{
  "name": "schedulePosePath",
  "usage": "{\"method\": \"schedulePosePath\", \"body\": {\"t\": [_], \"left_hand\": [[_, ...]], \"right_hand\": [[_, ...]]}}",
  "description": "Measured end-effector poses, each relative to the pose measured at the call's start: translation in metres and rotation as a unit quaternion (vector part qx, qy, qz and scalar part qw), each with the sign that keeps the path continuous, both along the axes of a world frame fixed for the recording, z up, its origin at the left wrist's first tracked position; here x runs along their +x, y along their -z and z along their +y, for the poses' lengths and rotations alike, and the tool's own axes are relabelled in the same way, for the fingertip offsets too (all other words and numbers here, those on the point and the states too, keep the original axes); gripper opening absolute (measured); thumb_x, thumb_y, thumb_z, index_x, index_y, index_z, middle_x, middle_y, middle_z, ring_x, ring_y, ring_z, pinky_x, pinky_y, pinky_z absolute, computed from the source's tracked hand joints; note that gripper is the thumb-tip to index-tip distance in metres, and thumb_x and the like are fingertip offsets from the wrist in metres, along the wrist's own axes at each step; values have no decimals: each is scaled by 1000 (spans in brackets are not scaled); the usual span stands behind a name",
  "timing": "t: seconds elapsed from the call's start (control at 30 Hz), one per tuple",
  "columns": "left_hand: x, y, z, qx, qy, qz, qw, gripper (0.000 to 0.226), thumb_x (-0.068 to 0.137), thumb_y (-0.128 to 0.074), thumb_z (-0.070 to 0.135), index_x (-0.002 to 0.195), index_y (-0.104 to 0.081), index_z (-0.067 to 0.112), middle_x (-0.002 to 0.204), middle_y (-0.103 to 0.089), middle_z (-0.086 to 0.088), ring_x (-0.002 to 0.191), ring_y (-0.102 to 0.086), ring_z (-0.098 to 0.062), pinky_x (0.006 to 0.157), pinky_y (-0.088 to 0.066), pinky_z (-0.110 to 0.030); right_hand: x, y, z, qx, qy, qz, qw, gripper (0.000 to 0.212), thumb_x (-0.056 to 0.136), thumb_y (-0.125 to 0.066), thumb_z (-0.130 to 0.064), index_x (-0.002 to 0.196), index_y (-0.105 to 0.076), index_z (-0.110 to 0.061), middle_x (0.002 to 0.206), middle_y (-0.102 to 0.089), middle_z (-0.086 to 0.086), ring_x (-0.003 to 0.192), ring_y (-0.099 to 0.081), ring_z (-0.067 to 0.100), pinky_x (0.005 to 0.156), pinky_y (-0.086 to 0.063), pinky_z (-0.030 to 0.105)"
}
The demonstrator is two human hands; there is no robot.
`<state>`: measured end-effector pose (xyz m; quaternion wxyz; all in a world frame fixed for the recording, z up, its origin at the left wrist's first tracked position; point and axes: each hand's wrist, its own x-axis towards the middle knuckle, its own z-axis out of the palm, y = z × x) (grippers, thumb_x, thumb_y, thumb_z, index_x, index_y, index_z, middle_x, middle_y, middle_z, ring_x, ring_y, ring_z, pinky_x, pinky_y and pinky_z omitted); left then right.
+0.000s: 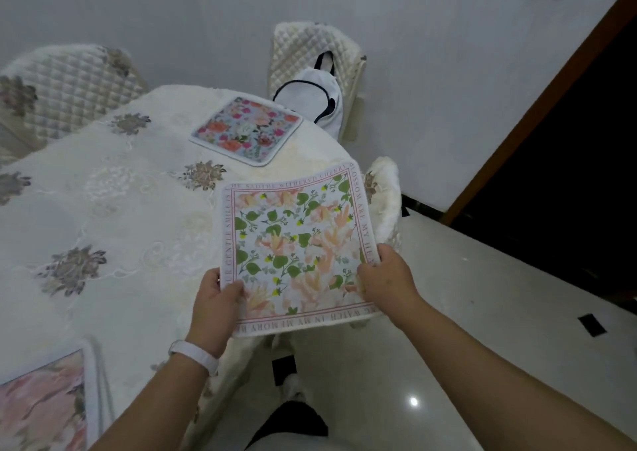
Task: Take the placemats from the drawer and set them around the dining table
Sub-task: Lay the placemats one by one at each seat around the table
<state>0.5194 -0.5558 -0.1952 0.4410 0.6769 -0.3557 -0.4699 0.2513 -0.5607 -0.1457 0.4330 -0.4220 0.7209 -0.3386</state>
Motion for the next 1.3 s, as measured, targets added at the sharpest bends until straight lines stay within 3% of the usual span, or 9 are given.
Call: {"method": "schedulePosePath", "body": {"t": [0.13,0.2,0.47,0.57,0.7,0.87,0.97,1.1,1.3], "left_hand": [[6,9,-51,0,-6,-22,1000,8,92,-57,11,93,-56,19,92,-67,-2,82,-66,-19,56,-47,-27],[12,14,-67,9,-14,-21,1000,6,93,-57,13,93,-57,19,91,-67,-6,81,-65,-22,58,-47,-30],[32,19,-98,22,-67,-14,997,11,93,-57,12,92,-57,23,87,-68,-2,73,-65,-11,53,-45,-21],[33,23,-96,28,-94,-12,995,12,94,-56,12,92,-56,24,89,-67,-2,78,-65,-15,57,-46,-26],[26,35,-85,43,-130,-6,991,13,94,-55,13,93,-55,26,92,-66,2,81,-66,-13,58,-48,-24],[4,53,-83,81,-195,10,977,13,94,-55,11,96,-55,24,96,-67,-2,86,-66,-18,64,-51,-29],[-18,62,-81,105,-249,18,963,13,93,-55,10,95,-55,23,97,-67,-3,88,-66,-20,68,-54,-35],[-46,70,-82,131,-304,9,944,15,90,-58,6,93,-54,20,99,-66,-2,91,-64,-21,70,-52,-36],[-66,74,-91,152,-354,-19,923,19,87,-60,6,91,-56,24,99,-67,1,92,-64,-24,71,-53,-39]], "right_hand": [[1,-5,-68,18,-29,65,997,21,87,-51,-15,98,-59,-31,94,-63,-10,85,-64,17,73,-61,43],[8,-5,-94,18,-44,74,996,21,86,-50,-16,98,-61,-30,94,-66,-7,84,-66,20,74,-61,45],[28,7,-161,35,-108,120,986,15,86,-53,-16,97,-63,-20,94,-68,-4,81,-66,19,72,-61,44],[34,19,-182,53,-140,139,979,12,84,-54,-15,92,-61,-20,92,-67,-4,80,-65,19,68,-61,42],[38,43,-204,77,-202,162,963,10,85,-51,-13,91,-57,-19,92,-64,-4,78,-61,17,55,-49,27],[34,70,-234,80,-292,189,934,12,88,-50,-16,99,-55,-18,86,-57,-10,72,-58,10,47,-43,21],[29,82,-259,58,-351,180,917,12,88,-51,-16,99,-56,-17,90,-59,-7,76,-59,13,55,-45,24],[25,92,-287,53,-415,150,896,8,89,-51,-16,91,-55,-23,86,-60,-11,74,-57,5,47,-41,16],[17,107,-322,81,-471,134,868,10,91,-55,-14,100,-55,-16,91,-59,-7,78,-58,12,57,-44,24]]}}
